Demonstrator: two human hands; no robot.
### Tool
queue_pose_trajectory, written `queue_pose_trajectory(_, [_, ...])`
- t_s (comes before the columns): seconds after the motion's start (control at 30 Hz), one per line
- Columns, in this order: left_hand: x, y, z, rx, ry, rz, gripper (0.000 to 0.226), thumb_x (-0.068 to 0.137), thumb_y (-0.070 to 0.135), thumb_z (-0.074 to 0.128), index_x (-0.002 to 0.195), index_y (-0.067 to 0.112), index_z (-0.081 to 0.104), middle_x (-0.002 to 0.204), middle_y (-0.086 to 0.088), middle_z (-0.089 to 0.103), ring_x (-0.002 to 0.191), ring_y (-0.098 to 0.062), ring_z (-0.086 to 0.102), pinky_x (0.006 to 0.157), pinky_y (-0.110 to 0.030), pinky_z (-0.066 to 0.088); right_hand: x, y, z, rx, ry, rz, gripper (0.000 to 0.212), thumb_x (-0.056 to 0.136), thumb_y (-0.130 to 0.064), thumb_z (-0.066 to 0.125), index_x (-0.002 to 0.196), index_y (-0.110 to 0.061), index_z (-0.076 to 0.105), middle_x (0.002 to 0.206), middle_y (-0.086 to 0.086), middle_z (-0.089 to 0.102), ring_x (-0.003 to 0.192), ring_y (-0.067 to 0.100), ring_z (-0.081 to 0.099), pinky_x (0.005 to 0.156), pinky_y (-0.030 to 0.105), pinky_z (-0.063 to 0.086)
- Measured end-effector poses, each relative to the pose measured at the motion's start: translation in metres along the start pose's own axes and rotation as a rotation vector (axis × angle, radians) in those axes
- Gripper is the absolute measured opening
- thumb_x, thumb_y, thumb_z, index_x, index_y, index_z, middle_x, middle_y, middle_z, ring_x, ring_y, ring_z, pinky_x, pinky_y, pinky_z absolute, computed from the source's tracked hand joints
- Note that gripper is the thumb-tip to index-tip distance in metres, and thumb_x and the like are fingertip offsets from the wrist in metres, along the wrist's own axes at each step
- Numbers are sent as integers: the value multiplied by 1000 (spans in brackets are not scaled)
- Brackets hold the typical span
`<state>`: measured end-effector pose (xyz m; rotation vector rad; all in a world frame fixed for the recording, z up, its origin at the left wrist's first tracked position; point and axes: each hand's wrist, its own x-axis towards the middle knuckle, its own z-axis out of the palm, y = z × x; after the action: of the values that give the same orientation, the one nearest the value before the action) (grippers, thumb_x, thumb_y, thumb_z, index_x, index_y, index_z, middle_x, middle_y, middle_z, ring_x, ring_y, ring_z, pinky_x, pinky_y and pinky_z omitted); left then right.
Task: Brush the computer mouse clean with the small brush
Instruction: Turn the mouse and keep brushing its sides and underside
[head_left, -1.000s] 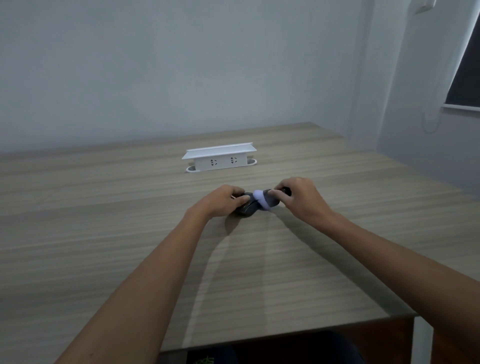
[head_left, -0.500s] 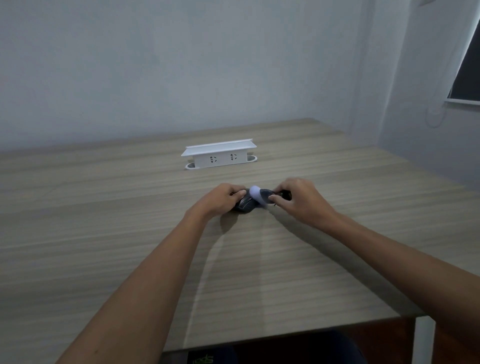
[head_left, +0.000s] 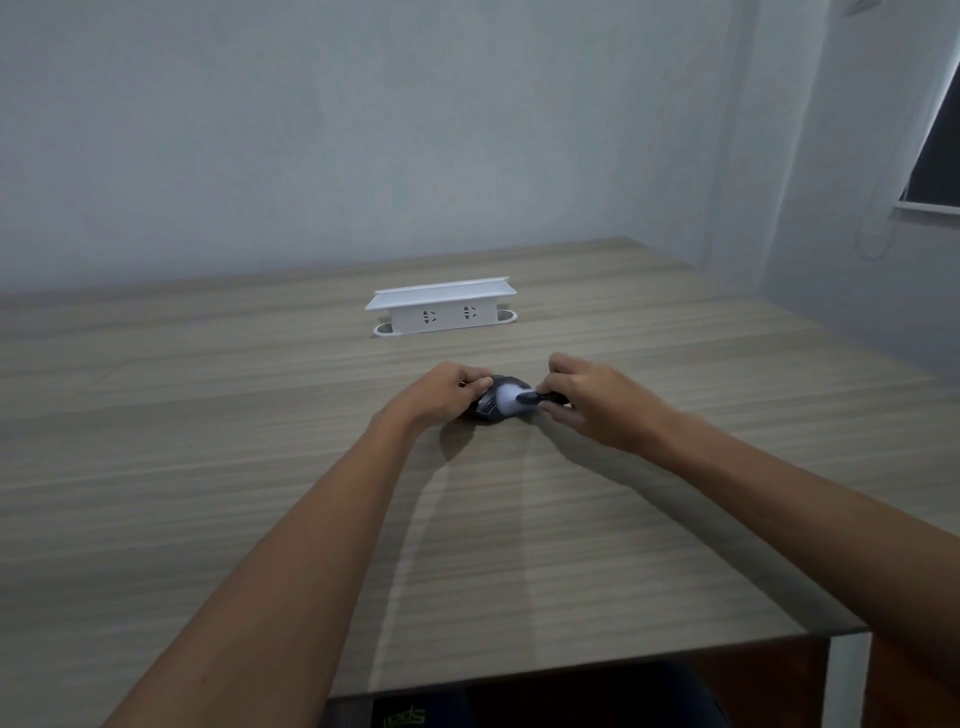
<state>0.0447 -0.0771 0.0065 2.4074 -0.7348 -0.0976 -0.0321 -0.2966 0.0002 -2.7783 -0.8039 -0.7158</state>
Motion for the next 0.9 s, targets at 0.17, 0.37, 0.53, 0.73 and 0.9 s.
queue_pose_trajectory(0.17, [0, 3, -1, 7, -2, -20, 35, 106, 19, 46, 134, 11, 64, 127, -2, 66, 111, -6, 52, 91, -17, 33, 1, 5, -1, -2, 28, 30, 22, 92, -24, 63, 97, -4, 72, 89, 7, 56, 69, 28, 61, 61, 40, 51])
queue_pose_trajectory(0.37, [0, 3, -1, 15, -2, -12, 34, 106, 18, 46, 132, 10, 65, 125, -3, 67, 111, -9, 53, 93, -21, 36, 7, -4, 1, -1, -11, -32, 22, 91, -23, 65, 98, -3, 72, 90, 9, 58, 69, 28, 61, 59, 34, 44])
queue_pose_trajectory(0.53, [1, 3, 0, 29, -4, -19, 34, 106, 18, 45, 132, 9, 65, 114, 5, 62, 109, -8, 51, 88, -18, 34, 4, 10, -1, -58, 42, 67, 21, 92, -20, 63, 97, -2, 70, 92, 9, 56, 74, 31, 61, 62, 41, 48])
queue_pose_trajectory(0.73, [-1, 3, 1, -11, 13, -17, 35, 105, 18, 47, 135, 11, 63, 135, -2, 65, 120, -10, 56, 94, -18, 35, 4, 3, 0, 56, -10, 22, 21, 90, -22, 67, 102, -6, 73, 89, 6, 58, 70, 25, 60, 62, 35, 49])
queue_pose_trajectory(0.9, [2, 0, 2, 6, 14, -53, 38, 105, 20, 48, 140, 10, 58, 146, -1, 57, 135, -15, 51, 106, -22, 34, 2, 16, 0, 62, 100, 125, 15, 87, -15, 70, 97, -5, 74, 84, 2, 52, 67, 25, 56, 62, 38, 49])
